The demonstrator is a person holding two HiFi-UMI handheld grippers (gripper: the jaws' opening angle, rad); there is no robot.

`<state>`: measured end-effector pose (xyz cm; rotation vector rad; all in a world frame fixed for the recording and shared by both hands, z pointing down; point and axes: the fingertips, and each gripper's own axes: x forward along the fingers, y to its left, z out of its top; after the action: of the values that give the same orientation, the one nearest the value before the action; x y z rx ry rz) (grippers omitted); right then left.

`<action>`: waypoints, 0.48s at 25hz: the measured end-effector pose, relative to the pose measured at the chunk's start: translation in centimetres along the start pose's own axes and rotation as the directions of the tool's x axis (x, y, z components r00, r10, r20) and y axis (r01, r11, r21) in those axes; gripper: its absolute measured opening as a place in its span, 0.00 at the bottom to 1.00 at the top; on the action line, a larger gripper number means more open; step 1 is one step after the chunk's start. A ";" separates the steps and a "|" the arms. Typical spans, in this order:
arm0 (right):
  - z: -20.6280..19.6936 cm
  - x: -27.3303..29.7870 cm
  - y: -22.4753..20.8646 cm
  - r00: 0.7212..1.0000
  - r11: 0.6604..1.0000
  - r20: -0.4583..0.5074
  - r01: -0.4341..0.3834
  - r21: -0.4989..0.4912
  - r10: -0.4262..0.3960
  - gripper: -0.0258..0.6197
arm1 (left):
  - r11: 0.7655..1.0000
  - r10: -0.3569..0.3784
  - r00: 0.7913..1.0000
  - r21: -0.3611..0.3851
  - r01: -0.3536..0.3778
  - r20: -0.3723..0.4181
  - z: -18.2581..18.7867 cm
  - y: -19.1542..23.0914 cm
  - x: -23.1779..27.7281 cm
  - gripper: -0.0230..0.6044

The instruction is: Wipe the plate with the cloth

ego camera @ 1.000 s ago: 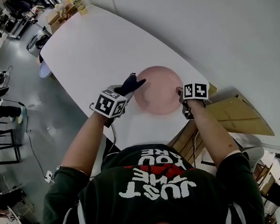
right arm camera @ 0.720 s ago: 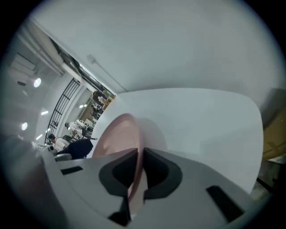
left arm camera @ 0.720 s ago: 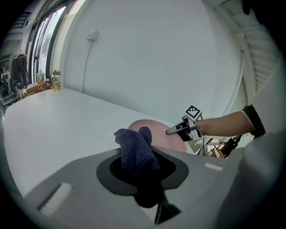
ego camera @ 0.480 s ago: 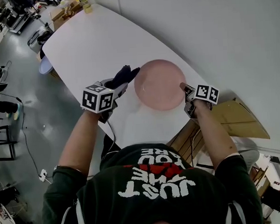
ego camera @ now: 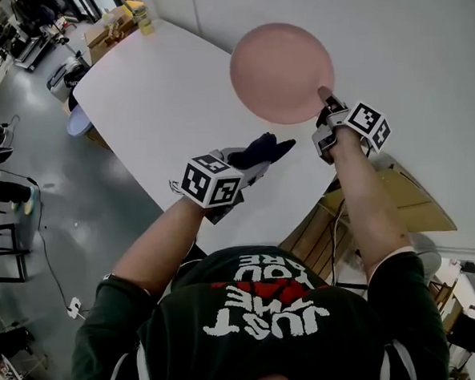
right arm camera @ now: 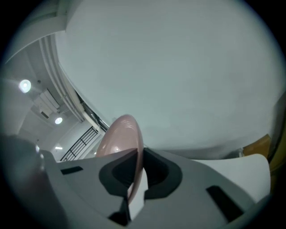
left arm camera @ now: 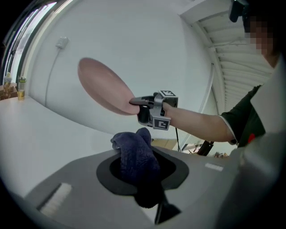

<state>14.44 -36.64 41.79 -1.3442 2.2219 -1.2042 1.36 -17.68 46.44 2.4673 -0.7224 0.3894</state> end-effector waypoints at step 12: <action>-1.7 -0.2 7.3 0.991 0.988 -0.033 -0.135 -0.074 0.133 0.07 | 0.978 -0.115 0.943 -0.133 0.163 0.312 7.3 -0.9 3.3 0.17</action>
<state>9.15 -33.98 37.15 -1.1903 2.3575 -1.1081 5.48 -22.56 41.43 2.4329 -0.6644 -0.1016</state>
